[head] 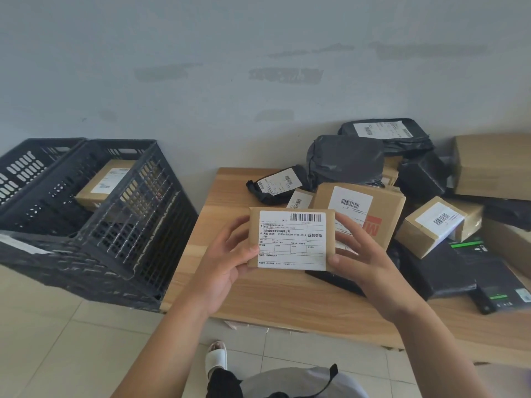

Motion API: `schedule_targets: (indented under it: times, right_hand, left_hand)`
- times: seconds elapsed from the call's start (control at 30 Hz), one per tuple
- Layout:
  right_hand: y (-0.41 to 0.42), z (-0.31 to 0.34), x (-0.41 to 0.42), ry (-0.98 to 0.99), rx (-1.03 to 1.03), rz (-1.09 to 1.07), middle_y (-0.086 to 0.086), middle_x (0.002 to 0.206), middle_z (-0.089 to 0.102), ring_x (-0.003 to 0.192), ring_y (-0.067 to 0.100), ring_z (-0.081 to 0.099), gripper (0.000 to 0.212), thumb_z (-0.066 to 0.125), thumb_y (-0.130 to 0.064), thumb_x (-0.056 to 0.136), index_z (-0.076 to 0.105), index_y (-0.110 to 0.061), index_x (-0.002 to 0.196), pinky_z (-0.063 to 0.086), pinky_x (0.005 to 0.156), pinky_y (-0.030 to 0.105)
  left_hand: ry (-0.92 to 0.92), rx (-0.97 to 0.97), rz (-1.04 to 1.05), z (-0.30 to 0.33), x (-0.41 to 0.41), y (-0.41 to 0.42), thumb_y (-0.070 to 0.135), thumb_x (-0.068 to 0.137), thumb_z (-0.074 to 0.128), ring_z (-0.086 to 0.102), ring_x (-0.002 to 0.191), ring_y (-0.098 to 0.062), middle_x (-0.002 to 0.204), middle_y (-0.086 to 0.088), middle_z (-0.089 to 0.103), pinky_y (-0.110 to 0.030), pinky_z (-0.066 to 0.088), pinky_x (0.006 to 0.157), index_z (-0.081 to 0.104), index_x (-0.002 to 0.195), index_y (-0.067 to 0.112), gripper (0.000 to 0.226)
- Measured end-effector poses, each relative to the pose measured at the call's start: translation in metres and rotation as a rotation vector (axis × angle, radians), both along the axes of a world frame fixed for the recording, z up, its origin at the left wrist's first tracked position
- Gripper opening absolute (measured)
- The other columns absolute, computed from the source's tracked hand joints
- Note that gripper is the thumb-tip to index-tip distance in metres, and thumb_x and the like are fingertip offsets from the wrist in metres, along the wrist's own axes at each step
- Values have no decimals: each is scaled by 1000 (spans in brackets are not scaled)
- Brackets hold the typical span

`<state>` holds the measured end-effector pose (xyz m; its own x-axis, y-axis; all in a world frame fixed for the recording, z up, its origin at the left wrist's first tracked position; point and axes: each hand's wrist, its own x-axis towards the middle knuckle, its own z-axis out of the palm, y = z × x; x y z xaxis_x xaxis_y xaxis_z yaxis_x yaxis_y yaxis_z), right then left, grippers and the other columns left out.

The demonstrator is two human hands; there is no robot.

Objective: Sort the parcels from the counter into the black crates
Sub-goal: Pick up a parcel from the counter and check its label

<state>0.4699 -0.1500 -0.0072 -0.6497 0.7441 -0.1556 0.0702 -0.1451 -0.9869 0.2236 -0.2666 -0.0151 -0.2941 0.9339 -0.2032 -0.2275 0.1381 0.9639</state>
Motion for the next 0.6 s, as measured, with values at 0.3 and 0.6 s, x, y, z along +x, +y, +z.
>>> schedule_targets:
  times: [0.3, 0.6]
  right_hand:
    - [-12, -5, -7, 64, -5, 97, -12, 127, 71, 118, 17, 69, 73, 77, -19, 75, 54, -55, 135, 59, 93, 39]
    - [-42, -5, -38, 40, -13, 114, -4, 125, 73, 113, 21, 71, 77, 82, -16, 71, 55, -42, 139, 55, 93, 43]
  left_hand:
    - [97, -40, 17, -7, -6, -39, 29, 72, 85, 62, 129, -30, 142, -5, 62, -60, 49, 105, 47, 148, 28, 85]
    - [121, -71, 16, -6, -42, -77, 27, 71, 85, 64, 126, -26, 138, -2, 65, -60, 49, 107, 51, 145, 31, 81]
